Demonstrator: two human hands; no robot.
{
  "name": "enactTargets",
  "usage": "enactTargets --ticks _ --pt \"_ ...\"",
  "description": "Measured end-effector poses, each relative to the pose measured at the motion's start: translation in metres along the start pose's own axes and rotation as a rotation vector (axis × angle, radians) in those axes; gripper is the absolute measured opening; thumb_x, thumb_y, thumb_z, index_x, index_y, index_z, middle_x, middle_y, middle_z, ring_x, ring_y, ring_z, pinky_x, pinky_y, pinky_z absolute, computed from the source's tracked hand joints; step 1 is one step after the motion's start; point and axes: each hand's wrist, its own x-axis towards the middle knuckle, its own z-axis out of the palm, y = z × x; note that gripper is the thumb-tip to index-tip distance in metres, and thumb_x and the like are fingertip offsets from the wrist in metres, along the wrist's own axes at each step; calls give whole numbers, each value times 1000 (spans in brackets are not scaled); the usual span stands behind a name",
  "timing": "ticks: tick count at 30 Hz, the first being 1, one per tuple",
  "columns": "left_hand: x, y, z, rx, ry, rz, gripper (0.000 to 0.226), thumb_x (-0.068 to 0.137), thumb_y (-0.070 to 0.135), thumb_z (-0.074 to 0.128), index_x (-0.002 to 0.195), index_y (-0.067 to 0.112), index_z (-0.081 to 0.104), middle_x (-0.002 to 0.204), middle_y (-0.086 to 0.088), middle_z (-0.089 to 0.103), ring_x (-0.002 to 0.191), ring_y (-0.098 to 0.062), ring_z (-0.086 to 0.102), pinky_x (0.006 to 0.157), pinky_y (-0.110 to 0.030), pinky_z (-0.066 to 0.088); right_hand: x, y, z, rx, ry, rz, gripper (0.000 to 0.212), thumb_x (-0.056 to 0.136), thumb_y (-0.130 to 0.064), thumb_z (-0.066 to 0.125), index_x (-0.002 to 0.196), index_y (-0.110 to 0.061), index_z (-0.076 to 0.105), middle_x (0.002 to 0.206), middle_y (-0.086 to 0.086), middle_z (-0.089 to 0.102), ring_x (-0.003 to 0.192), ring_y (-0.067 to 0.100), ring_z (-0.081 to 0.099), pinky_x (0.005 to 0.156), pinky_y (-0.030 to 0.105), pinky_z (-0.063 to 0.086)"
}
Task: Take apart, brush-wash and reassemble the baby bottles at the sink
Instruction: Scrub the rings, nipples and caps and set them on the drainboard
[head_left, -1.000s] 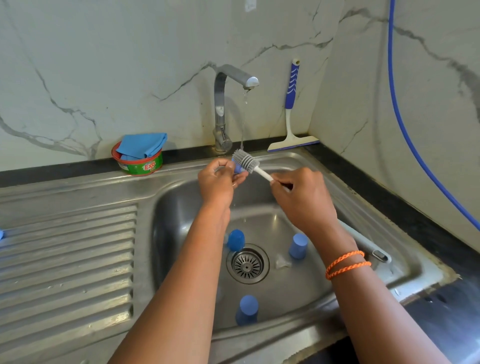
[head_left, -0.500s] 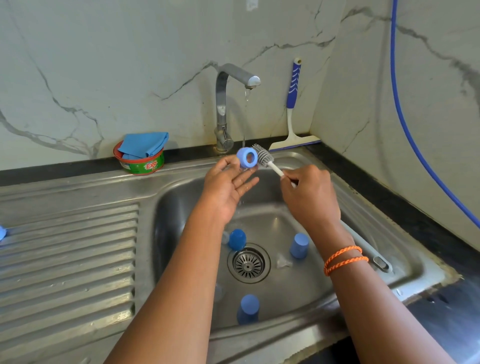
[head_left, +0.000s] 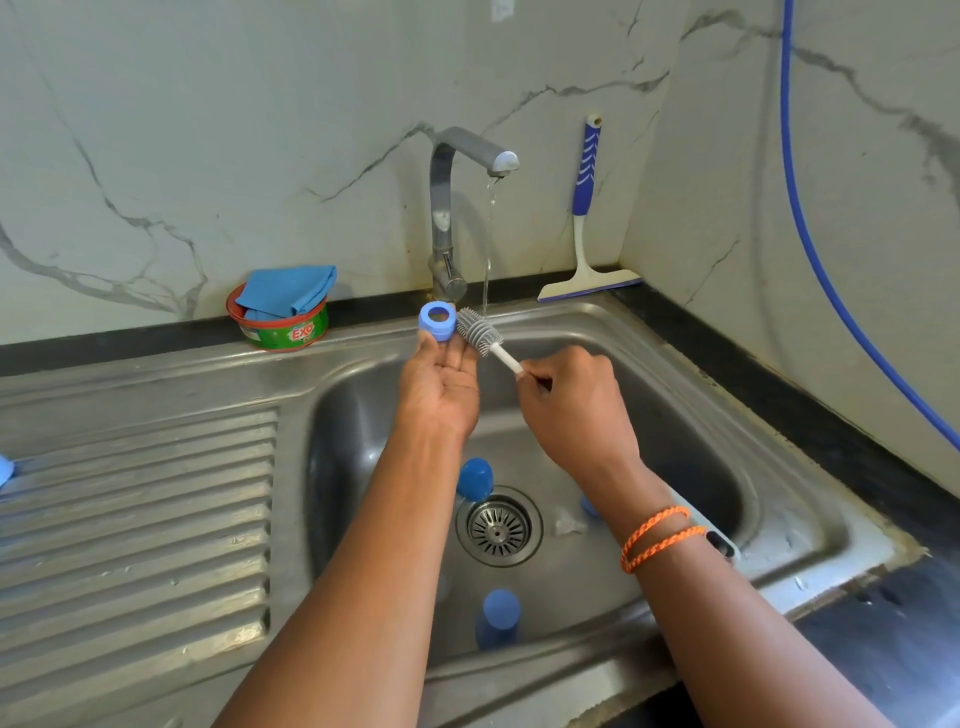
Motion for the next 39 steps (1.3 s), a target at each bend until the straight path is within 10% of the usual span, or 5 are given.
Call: enactTargets --ticks 6,18,31,39 --pt "6 7 0 35 12 44 39 108 14 53 141 -6 51 125 -26 66 102 -29 71 96 -45 59 -3 -4 -4 -76 -28 -14 30 98 -23 57 73 -12 67 61 9 51 54 30 43 51 42 45" --pt "3 -6 -2 333 5 17 6 103 7 61 105 9 67 108 -13 71 122 -33 66 109 -48 52 -5 -7 -3 -42 55 36 32 98 -21 56 69 -9 60 59 9 50 54 32 43 49 38 43" --pt "3 9 -6 1193 -219 298 16 98 -2 62 85 8 65 114 -24 72 98 -34 76 95 -46 60 3 1 -2 -80 103 128 37 98 -20 52 63 -9 44 62 6 40 53 26 31 48 32 31" --pt "-1 11 -6 855 -294 -38 16 108 1 44 116 0 59 128 -29 68 114 -36 71 102 -44 56 16 12 -3 186 130 98 45 96 -21 61 57 -9 43 57 13 36 58 21 27 52 34 29"
